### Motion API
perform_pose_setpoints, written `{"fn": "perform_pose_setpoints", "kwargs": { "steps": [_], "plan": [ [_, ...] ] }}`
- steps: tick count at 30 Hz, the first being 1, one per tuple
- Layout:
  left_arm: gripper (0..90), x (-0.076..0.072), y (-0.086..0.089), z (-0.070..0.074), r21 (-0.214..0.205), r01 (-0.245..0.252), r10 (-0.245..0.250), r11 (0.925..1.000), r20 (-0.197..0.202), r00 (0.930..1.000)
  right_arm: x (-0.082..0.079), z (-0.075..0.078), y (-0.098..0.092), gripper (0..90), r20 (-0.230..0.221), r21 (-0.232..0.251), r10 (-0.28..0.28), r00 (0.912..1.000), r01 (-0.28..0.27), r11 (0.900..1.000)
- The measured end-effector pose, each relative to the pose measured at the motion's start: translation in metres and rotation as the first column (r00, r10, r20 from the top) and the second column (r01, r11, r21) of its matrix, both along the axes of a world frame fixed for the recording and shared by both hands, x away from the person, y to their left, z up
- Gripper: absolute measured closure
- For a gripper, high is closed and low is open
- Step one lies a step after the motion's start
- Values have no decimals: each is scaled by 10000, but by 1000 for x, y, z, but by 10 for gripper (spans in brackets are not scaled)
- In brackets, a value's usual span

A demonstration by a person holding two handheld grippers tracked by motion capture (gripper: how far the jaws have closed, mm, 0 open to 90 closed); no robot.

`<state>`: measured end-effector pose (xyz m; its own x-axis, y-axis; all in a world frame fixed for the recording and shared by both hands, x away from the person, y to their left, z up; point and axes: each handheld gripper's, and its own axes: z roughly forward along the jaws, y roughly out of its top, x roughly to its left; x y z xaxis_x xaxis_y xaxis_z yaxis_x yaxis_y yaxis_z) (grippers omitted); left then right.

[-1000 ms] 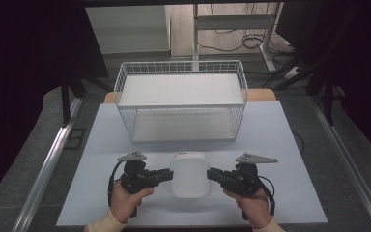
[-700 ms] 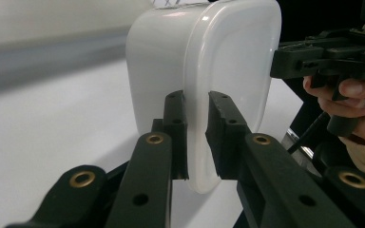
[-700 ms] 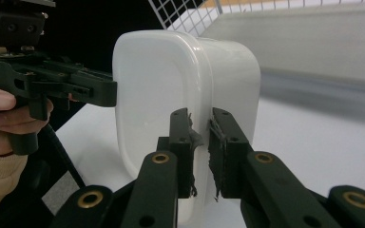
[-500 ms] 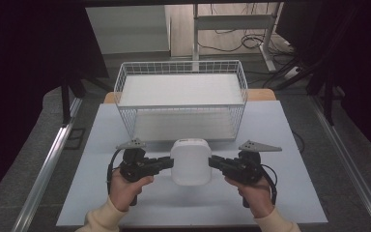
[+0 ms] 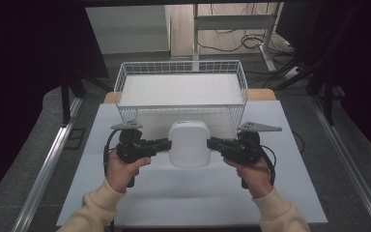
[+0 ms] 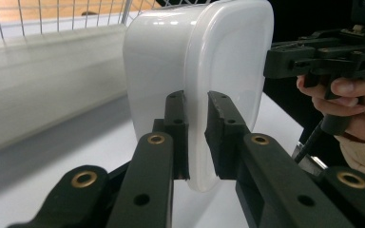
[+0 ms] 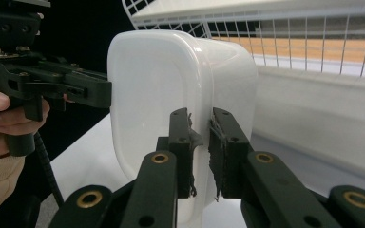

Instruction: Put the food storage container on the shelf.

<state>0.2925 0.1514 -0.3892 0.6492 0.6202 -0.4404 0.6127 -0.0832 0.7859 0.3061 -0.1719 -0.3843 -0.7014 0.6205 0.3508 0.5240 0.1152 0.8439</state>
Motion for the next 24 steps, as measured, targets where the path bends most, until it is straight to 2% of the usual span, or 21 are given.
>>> {"fn": "perform_pose_setpoints", "kwargs": {
  "steps": [7, 11, 16, 24],
  "plan": [
    [800, 15, 4, 13, -67, 40, -39, 10000, 110, 9999, 15, 13, 3, 801, 94, 8, -36, 9999, 36, 10000],
    [801, 21, 5, 21, 51, 35, -36, 10000, 228, 9997, 21, 19, 4, 800, 146, 38, -41, 9999, 40, 10000],
    [802, 31, 8, 31, -101, 37, -35, 9999, 223, 9997, 32, 28, 7, 800, 276, 39, -35, 9996, 33, 10000],
    [803, 46, 14, 50, -109, 70, -65, 9999, 420, 9991, 48, 49, 12, 799, 429, 50, 37, 9991, -39, 10000]
  ]
}}
